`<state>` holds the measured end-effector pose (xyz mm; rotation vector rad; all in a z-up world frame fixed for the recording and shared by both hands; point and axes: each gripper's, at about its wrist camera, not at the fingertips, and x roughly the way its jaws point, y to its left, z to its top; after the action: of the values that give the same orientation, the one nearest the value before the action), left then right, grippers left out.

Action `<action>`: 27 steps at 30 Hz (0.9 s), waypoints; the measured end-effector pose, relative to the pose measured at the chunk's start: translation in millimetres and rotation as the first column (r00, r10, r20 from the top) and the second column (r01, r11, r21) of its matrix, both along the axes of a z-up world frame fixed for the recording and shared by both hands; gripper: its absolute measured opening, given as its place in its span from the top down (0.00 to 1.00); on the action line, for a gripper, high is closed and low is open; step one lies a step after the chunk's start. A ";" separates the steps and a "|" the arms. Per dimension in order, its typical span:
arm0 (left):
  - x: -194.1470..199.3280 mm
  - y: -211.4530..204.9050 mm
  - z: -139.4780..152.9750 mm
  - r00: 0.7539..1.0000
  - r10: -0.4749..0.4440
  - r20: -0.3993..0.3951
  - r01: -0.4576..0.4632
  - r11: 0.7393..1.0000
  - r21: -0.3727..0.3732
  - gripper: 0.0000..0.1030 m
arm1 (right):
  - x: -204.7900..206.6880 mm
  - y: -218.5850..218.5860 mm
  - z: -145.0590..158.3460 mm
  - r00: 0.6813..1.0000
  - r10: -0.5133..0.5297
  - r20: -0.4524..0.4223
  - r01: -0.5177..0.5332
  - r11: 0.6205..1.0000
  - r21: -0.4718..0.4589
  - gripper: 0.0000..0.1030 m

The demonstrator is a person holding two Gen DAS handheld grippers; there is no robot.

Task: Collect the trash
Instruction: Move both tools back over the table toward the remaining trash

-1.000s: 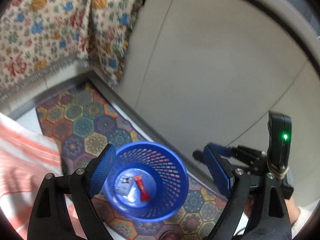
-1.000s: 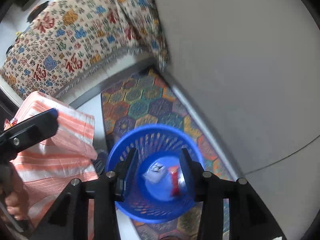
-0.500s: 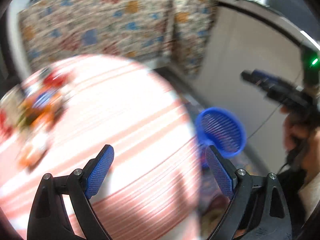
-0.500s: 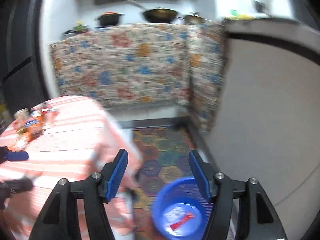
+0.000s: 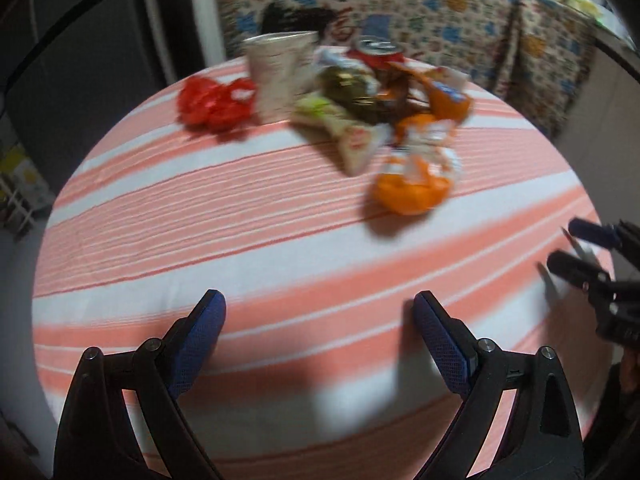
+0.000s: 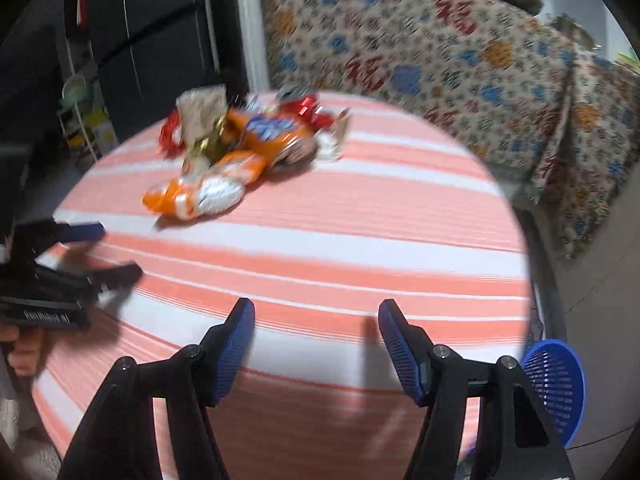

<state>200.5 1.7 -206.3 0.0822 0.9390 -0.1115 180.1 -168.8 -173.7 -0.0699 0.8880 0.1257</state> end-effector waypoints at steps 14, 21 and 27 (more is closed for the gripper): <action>20.6 51.9 -7.3 0.988 0.156 0.011 -0.156 0.988 -0.012 0.00 | 35.3 25.5 -0.1 0.997 -0.051 -0.063 0.057 0.995 0.087 0.34; 20.9 51.9 -7.7 0.988 0.156 0.013 -0.156 0.988 -0.015 0.00 | 76.0 59.2 17.0 0.992 -0.125 -0.021 0.126 0.952 0.280 0.33; 20.0 50.5 -7.0 0.988 0.156 0.014 -0.156 0.988 -0.015 0.00 | 91.0 83.5 2.2 0.995 -0.051 -0.083 0.067 0.974 0.215 0.33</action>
<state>220.5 52.2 -213.4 -0.0035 0.9261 0.0277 271.1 -85.3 -171.5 0.1668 0.9473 0.1705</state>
